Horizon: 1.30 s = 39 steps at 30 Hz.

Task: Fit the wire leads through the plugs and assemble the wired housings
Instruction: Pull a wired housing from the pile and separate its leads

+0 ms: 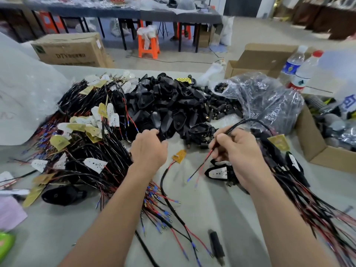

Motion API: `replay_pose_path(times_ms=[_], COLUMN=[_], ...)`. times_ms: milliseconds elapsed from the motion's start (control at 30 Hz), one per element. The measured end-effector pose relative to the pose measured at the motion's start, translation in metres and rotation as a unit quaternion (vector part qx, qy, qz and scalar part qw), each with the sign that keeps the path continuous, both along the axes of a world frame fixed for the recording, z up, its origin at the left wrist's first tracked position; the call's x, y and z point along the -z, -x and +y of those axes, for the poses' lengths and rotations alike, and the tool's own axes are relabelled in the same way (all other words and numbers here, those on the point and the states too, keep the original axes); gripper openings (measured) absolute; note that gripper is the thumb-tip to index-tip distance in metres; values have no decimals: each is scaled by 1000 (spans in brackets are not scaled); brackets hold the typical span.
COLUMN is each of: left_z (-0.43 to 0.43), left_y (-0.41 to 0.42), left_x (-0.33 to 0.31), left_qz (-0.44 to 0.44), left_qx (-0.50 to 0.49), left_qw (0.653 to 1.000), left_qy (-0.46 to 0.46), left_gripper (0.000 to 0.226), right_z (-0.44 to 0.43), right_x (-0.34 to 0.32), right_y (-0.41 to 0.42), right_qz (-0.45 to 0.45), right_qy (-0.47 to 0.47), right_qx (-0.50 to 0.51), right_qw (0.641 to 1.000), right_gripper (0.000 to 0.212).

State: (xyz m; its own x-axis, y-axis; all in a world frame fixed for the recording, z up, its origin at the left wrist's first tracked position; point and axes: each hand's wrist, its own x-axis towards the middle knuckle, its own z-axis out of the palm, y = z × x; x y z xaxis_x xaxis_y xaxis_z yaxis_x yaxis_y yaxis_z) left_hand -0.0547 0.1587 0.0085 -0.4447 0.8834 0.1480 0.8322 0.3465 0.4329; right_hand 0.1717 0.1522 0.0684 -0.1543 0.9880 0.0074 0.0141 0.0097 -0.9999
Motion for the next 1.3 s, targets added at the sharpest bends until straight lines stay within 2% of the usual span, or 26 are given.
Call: replay_pose_path(times_ms=[100,200,267,333,467,567,667,800,867,933,1000,1100,1200,1300], left_z=[16,11,-2,-23,-69,-92,-103,-97,-89,-83,-77,-57,-18,29], left_y=[-1,3,7,5,-5,-7,-9,-13,-17,-26,-38,-57,-67,-71], left_x=[8,12,9,0,-7,-1,7,14,16,18,17,3,-10,-17], left_qz=[115,106,35,-60,-271,-312,-283,-132,-57,3,-8,-71,-108,-130], left_qx=[14,35,60,66,97,67,55,39,58,91,123,162,151,149], left_qw=[987,990,997,995,954,942,950,982,995,996,992,983,982,980], left_qy=[110,89,15,-53,-82,-106,-118,-127,-53,17,-13,-52,-47,2], left_gripper=[38,23,20,23,34,38,38,23,27,41,45,44,49,63], right_z=[-11,-18,-19,-18,-17,-23,-33,-42,-45,-47,-46,-39,-35,-39], right_x=[0,0,0,-2,-4,0,7,17,23,27,28,27,26,31], right_y=[13,15,10,4,3,9,12,8,7,6,4,0,-4,-7], right_qz=[8,25,30,20,4,9,19,10,-7,-27,-47,-73,-85,-102], right_qy=[7,18,21,13,-5,-6,20,49,55,56,51,37,18,11], right_qx=[-35,-50,-37,-18,-10,-15,-36,-47,-48,-50,-49,-34,-33,-35], right_qw=[999,998,999,1000,1000,1000,999,998,997,997,996,996,996,994], right_gripper=[20,19,18,30,36,32,29,27,26,26,26,25,28,31])
